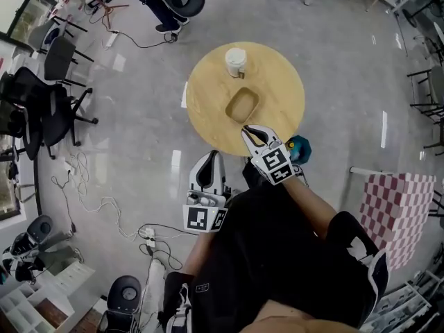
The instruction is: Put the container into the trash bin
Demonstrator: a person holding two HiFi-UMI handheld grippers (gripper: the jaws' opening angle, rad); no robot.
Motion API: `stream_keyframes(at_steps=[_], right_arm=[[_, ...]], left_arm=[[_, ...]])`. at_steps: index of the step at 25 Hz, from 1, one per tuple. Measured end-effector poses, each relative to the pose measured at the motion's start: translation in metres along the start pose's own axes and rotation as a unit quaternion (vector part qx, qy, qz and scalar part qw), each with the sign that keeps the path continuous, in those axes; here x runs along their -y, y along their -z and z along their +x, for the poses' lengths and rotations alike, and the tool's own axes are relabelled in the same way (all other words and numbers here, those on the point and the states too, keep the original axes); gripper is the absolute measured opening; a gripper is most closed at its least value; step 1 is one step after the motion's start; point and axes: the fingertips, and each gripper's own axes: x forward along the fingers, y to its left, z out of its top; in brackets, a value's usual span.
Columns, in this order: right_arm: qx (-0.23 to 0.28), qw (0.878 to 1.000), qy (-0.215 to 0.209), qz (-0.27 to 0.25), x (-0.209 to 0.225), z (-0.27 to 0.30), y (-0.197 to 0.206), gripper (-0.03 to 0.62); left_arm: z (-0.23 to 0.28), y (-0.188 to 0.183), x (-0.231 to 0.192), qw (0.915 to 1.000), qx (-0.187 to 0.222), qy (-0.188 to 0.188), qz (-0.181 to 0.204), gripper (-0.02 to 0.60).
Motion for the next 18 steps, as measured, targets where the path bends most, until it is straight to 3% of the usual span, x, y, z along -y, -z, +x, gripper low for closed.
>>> stream_keyframes(at_steps=[3, 6, 10, 18], right_arm=[[-0.029, 1.0, -0.008, 0.003, 0.014, 0.025, 0.011, 0.031], [-0.089, 0.996, -0.029, 0.0, 0.023, 0.05, 0.05, 0.032], [-0.166, 0.984, -0.057, -0.021, 0.03, 0.082, 0.095, 0.043], [-0.265, 0.959, -0.092, -0.05, 0.036, 0.134, 0.161, 0.094]], left_arm=[[0.013, 0.003, -0.009, 0.9999, -0.006, -0.011, -0.002, 0.012], [0.025, 0.008, -0.015, 0.9996, -0.012, -0.023, -0.007, 0.012], [0.042, 0.01, -0.024, 0.9992, -0.018, -0.035, -0.01, 0.012], [0.064, 0.018, -0.039, 0.9975, -0.037, -0.059, -0.014, 0.012]])
